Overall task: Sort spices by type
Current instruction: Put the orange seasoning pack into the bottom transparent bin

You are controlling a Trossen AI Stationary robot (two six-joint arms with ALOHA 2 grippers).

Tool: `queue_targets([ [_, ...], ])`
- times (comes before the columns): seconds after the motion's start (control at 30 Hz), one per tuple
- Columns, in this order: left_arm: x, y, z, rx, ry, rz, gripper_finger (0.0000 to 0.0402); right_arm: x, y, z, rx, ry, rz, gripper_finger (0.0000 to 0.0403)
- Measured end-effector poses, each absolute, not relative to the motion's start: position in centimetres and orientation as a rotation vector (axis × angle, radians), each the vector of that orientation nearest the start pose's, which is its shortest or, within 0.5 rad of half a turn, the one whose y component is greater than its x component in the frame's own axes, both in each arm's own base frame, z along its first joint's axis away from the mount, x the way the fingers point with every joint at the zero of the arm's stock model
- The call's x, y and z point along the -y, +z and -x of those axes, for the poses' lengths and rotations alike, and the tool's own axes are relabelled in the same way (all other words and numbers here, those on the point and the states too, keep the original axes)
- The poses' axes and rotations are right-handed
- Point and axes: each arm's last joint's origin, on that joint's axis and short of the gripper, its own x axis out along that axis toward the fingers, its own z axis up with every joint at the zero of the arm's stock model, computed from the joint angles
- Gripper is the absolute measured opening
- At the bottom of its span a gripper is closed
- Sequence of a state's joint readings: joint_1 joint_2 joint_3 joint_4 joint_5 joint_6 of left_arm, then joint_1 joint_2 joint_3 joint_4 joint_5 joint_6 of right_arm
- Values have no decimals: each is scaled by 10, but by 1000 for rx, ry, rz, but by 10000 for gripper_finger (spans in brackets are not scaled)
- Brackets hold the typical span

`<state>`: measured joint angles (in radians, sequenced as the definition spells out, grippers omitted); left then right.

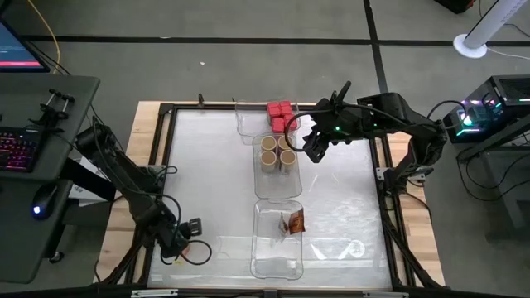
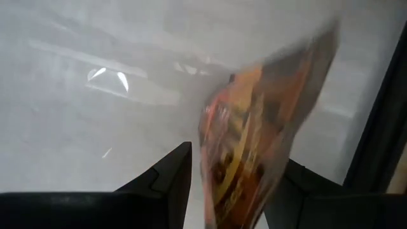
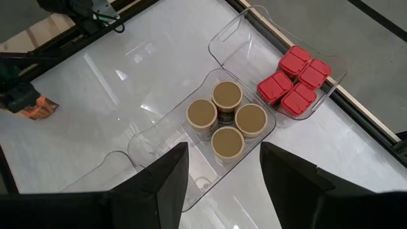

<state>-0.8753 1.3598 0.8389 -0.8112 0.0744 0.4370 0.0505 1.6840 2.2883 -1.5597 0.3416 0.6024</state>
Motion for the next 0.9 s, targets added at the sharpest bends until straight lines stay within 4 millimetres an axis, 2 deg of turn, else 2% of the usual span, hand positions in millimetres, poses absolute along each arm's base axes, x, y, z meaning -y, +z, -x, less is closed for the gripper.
queue_targets([
  [0.23,187,199,-146,-1025,-1112,-835,147,-4,477,-272,-822,-538,-367,191],
  [0.43,180,187,-143,-1051,-1087,-894,147,-4,477,-272,-822,-538,-367,191],
  [0.73,184,188,-144,-1019,-1112,-854,147,-4,477,-272,-823,-538,-366,191],
  [0.9,184,188,-144,-1013,-1118,-862,128,-4,477,-272,-823,-538,-367,191],
])
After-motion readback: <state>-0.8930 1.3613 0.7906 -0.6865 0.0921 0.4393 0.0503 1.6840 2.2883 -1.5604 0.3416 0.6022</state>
